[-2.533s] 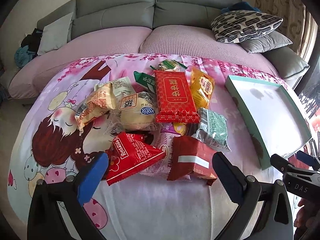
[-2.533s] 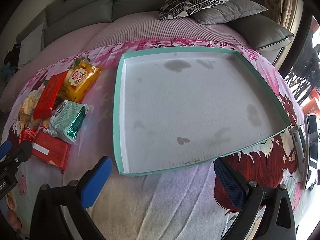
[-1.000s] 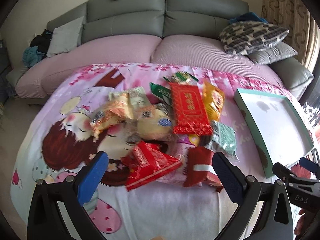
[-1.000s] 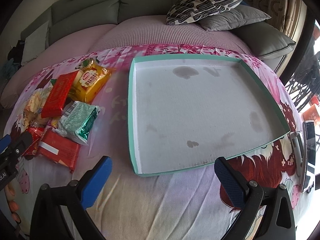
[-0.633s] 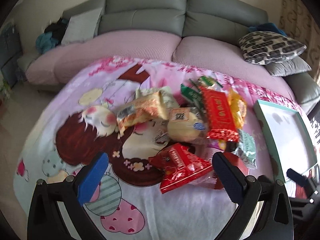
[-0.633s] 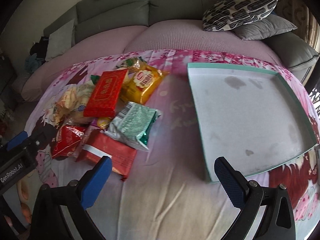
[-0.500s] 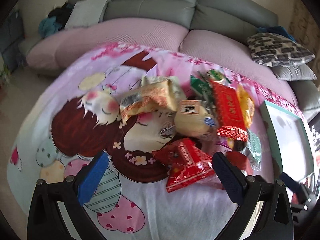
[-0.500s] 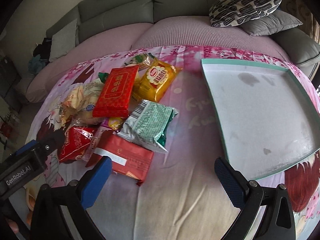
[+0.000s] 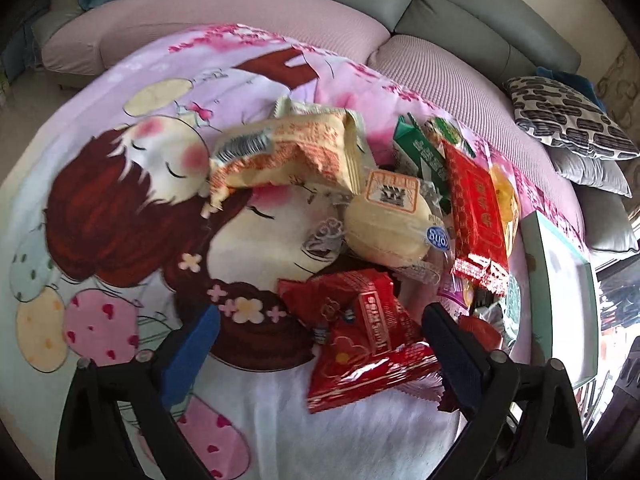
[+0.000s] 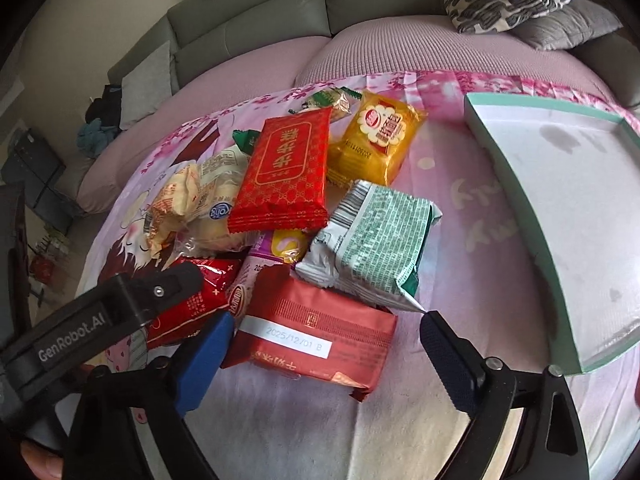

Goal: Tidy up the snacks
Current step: 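Grasp the red flower-print wrapper with the left gripper while the right grasps the red white-labelled pack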

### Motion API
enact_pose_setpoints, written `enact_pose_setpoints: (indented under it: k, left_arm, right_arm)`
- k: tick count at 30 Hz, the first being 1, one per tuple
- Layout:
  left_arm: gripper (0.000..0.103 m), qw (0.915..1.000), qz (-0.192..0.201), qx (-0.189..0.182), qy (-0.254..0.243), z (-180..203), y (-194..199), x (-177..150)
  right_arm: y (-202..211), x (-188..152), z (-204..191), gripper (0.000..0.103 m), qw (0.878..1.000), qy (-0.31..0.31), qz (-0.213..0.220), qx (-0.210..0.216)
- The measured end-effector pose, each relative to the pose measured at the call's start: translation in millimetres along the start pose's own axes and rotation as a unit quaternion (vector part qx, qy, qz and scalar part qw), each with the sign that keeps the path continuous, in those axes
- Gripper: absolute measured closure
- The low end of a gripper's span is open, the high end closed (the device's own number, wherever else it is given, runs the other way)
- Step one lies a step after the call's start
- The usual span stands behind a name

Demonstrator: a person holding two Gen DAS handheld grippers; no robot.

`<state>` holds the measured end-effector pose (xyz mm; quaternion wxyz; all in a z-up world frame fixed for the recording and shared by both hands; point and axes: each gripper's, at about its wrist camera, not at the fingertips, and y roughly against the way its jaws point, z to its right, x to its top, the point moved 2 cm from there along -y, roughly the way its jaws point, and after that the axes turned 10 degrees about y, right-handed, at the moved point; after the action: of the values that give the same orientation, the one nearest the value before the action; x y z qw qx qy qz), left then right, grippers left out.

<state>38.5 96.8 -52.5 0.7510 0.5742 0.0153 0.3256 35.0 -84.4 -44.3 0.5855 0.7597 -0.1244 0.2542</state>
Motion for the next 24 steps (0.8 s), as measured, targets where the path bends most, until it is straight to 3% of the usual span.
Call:
enact_pose_setpoints:
  k: [4,6,8,9,24]
  left_arm:
    - [0.014,0.9998,-0.013,-0.013,0.007,2.2,-5.8,-1.8]
    - [0.023,0.9999,-0.012,-0.008,0.005,3.5,-6.2,-3.5]
    - [0.039,0.9998,-0.012,-0.012,0.007,4.0,-6.8,-3.5]
    - [0.041,0.9998,-0.013,-0.012,0.007,4.4,-6.9,-3.9]
    - [0.048,0.9999,0.006,-0.009,0.000,6.3,3.3,-6.5]
  right_arm:
    - [-3.0,-2.0,3.2,0.020,0.999,-0.020,-0.003,0.028]
    - [-4.1,-3.3,4.5,0.022,0.999,-0.028,-0.004,0.034]
    - [-4.0,-4.1,6.7,0.026,0.999,-0.036,-0.004,0.038]
    - [-3.0,-4.8,7.9,0.027,0.999,-0.036,-0.005,0.038]
    - [8.5,-8.0,14.1,0.030,0.999,-0.036,-0.003,0.037]
